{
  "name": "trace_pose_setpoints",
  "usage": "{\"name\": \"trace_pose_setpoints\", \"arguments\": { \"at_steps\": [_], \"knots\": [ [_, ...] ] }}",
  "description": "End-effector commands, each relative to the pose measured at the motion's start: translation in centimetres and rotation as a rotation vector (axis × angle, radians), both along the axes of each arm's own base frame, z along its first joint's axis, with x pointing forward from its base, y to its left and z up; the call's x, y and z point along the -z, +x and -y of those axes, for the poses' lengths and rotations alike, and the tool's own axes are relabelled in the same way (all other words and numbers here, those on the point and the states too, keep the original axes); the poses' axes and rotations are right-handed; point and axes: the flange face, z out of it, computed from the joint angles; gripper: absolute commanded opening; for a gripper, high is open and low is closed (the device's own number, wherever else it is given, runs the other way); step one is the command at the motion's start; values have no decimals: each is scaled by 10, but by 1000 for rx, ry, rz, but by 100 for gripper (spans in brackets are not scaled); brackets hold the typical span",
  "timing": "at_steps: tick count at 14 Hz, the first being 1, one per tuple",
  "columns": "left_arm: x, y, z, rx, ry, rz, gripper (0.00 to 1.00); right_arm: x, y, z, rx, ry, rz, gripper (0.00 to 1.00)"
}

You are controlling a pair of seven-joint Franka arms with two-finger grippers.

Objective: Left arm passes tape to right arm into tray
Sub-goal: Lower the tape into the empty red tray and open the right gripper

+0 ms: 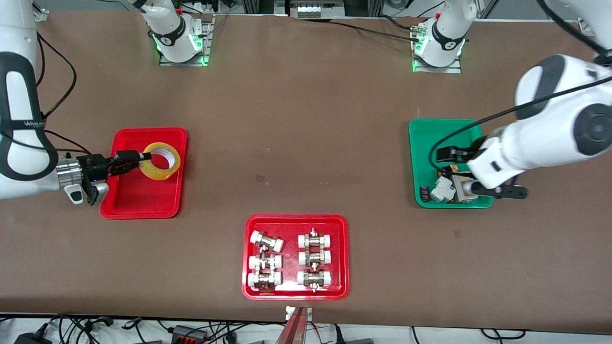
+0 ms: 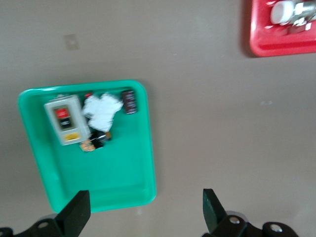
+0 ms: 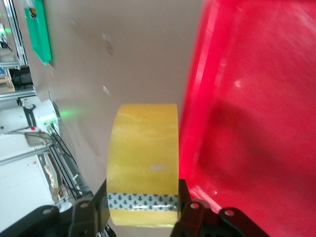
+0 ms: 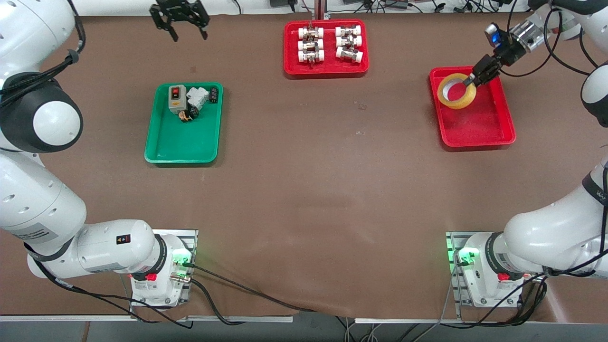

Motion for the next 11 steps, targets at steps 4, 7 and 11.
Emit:
{"name": "trace_pose_setpoints", "arguments": {
  "at_steps": [4, 7, 11],
  "knots": [
    [-40, -26, 1, 93, 153, -23, 100, 32, -3, 18, -121, -32, 48, 29],
    [-45, -32, -7, 74, 163, -46, 100, 42, 0, 22, -206, -75, 113, 100],
    [-47, -36, 12, 44, 145, -21, 100, 42, 12, 4, -392, -202, 185, 100]
  ]
}}
